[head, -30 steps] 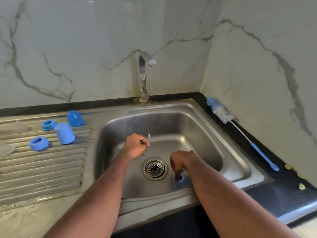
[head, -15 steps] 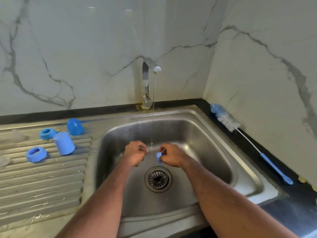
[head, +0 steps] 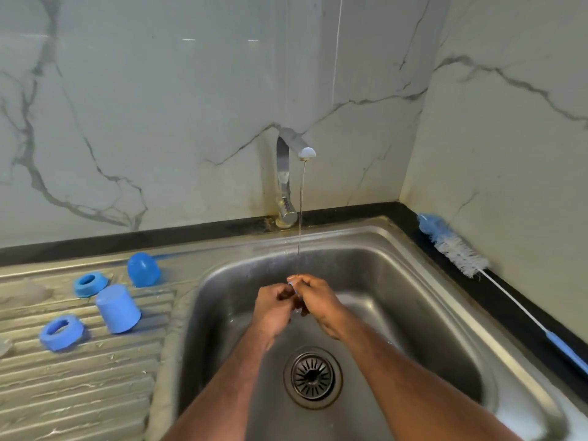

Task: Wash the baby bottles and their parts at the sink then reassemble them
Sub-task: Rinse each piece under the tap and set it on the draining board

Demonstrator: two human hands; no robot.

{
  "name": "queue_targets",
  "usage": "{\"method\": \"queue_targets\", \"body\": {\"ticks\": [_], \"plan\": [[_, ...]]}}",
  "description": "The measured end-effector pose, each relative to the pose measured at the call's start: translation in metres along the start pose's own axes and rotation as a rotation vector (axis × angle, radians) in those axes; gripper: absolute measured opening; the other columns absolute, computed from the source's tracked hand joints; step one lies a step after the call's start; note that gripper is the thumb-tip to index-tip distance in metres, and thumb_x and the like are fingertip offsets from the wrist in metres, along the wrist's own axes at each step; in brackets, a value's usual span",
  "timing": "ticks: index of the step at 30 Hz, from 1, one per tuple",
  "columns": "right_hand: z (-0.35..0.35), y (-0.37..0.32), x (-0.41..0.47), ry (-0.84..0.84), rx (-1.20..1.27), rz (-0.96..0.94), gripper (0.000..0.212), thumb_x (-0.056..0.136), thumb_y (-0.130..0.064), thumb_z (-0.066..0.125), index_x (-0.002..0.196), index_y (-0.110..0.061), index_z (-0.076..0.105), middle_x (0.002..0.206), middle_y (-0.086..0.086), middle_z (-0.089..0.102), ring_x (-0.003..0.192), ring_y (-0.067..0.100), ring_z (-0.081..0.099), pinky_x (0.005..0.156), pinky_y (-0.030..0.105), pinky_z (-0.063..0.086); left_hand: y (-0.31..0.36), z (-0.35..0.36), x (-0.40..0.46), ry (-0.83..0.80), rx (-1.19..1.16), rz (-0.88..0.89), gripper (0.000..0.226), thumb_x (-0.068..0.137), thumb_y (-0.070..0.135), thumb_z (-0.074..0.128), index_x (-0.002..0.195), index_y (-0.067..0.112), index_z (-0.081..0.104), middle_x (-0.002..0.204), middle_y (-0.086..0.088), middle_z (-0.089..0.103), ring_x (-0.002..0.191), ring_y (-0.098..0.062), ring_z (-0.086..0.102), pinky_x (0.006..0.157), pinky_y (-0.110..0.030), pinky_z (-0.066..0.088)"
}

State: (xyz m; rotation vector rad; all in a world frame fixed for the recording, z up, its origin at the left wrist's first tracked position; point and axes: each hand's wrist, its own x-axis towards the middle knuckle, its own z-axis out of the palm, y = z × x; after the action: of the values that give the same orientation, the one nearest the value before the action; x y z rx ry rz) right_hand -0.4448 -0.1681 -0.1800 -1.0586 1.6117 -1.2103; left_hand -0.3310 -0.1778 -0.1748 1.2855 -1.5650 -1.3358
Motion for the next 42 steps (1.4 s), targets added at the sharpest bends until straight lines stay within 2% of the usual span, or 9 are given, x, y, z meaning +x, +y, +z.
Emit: {"method": "queue_targets", "body": {"ticks": [3, 6, 9, 14, 19, 26, 32, 37, 42], "plan": [[0.001, 0.0, 0.0, 0.071, -0.003, -0.016, 0.016, 0.1, -0.024, 0.058, 0.092, -0.023, 0.071, 0.082, -0.005, 0.069, 0.069, 0.009, 0.06, 0.047, 0.017, 0.038, -0.003, 0.0, 0.004, 0.027, 0.06, 0.102, 0.017, 0.08, -0.003, 0.064, 0.077, 0.009, 0.075, 0.078, -0.015, 0.073, 0.069, -0.015, 0.062, 0.063, -0.034, 0.051], [-0.002, -0.007, -0.003, 0.142, 0.077, 0.02, 0.024, 0.1, -0.03, 0.059, 0.092, -0.01, 0.069, 0.073, 0.001, 0.065, 0.06, 0.009, 0.055, 0.047, 0.021, 0.037, 0.001, 0.001, 0.001, 0.002, 0.082, 0.177, 0.019, 0.083, -0.009, 0.064, 0.074, 0.005, 0.073, 0.072, -0.009, 0.072, 0.065, -0.008, 0.062, 0.061, -0.027, 0.051], [-0.007, -0.015, -0.009, 0.02, 0.252, 0.07, 0.021, 0.103, -0.023, 0.057, 0.099, -0.01, 0.072, 0.073, 0.003, 0.065, 0.052, 0.005, 0.052, 0.046, 0.021, 0.037, 0.004, 0.004, -0.002, -0.001, -0.057, 0.148, 0.015, 0.091, -0.003, 0.065, 0.077, 0.0, 0.07, 0.073, -0.02, 0.071, 0.064, -0.017, 0.066, 0.058, -0.021, 0.048], [-0.012, -0.02, -0.011, -0.092, 0.334, 0.038, 0.019, 0.101, -0.011, 0.056, 0.111, -0.015, 0.072, 0.08, 0.005, 0.065, 0.063, 0.01, 0.052, 0.052, 0.025, 0.035, 0.008, 0.002, -0.001, 0.016, -0.19, 0.11, 0.016, 0.098, 0.008, 0.062, 0.089, 0.002, 0.073, 0.081, -0.019, 0.073, 0.07, -0.027, 0.068, 0.067, -0.036, 0.053], [0.001, -0.022, -0.012, 0.151, 0.213, 0.042, 0.02, 0.102, -0.025, 0.058, 0.093, -0.015, 0.073, 0.076, 0.0, 0.068, 0.062, 0.01, 0.056, 0.05, 0.022, 0.043, 0.007, 0.002, -0.001, -0.021, 0.04, 0.23, 0.032, 0.088, -0.012, 0.06, 0.074, 0.016, 0.067, 0.07, 0.002, 0.066, 0.063, -0.002, 0.061, 0.063, -0.019, 0.048], [-0.012, -0.032, -0.021, -0.149, 0.459, 0.083, 0.025, 0.104, -0.013, 0.049, 0.116, -0.013, 0.071, 0.086, 0.003, 0.071, 0.062, 0.007, 0.06, 0.055, 0.022, 0.043, 0.012, 0.0, -0.002, -0.027, -0.431, 0.014, 0.02, 0.101, 0.004, 0.054, 0.098, -0.003, 0.072, 0.087, -0.021, 0.072, 0.077, -0.03, 0.067, 0.077, -0.045, 0.056], [-0.01, -0.025, -0.012, 0.121, 0.361, 0.141, 0.026, 0.098, -0.038, 0.063, 0.09, -0.02, 0.079, 0.085, 0.005, 0.076, 0.069, 0.013, 0.066, 0.059, 0.027, 0.049, 0.011, 0.004, -0.006, -0.094, -0.327, 0.008, 0.017, 0.101, 0.007, 0.055, 0.102, 0.001, 0.071, 0.092, -0.019, 0.072, 0.08, -0.026, 0.067, 0.071, -0.034, 0.052], [-0.017, -0.026, -0.012, -0.143, 0.533, 0.121, 0.022, 0.099, -0.009, 0.061, 0.113, -0.017, 0.075, 0.095, 0.008, 0.077, 0.065, 0.01, 0.061, 0.061, 0.025, 0.048, 0.011, -0.007, 0.002, -0.034, -0.635, -0.113, 0.023, 0.105, 0.01, 0.046, 0.115, 0.006, 0.067, 0.103, -0.021, 0.073, 0.081, -0.024, 0.071, 0.088, -0.047, 0.054], [-0.01, -0.026, -0.01, 0.042, 0.463, 0.078, 0.019, 0.093, -0.012, 0.071, 0.111, -0.01, 0.076, 0.084, 0.008, 0.077, 0.059, 0.011, 0.06, 0.054, 0.024, 0.051, 0.009, -0.006, -0.001, -0.043, -0.565, 0.028, 0.035, 0.096, -0.002, 0.06, 0.122, 0.02, 0.068, 0.111, -0.015, 0.074, 0.101, -0.029, 0.072, 0.089, -0.045, 0.059]]}}
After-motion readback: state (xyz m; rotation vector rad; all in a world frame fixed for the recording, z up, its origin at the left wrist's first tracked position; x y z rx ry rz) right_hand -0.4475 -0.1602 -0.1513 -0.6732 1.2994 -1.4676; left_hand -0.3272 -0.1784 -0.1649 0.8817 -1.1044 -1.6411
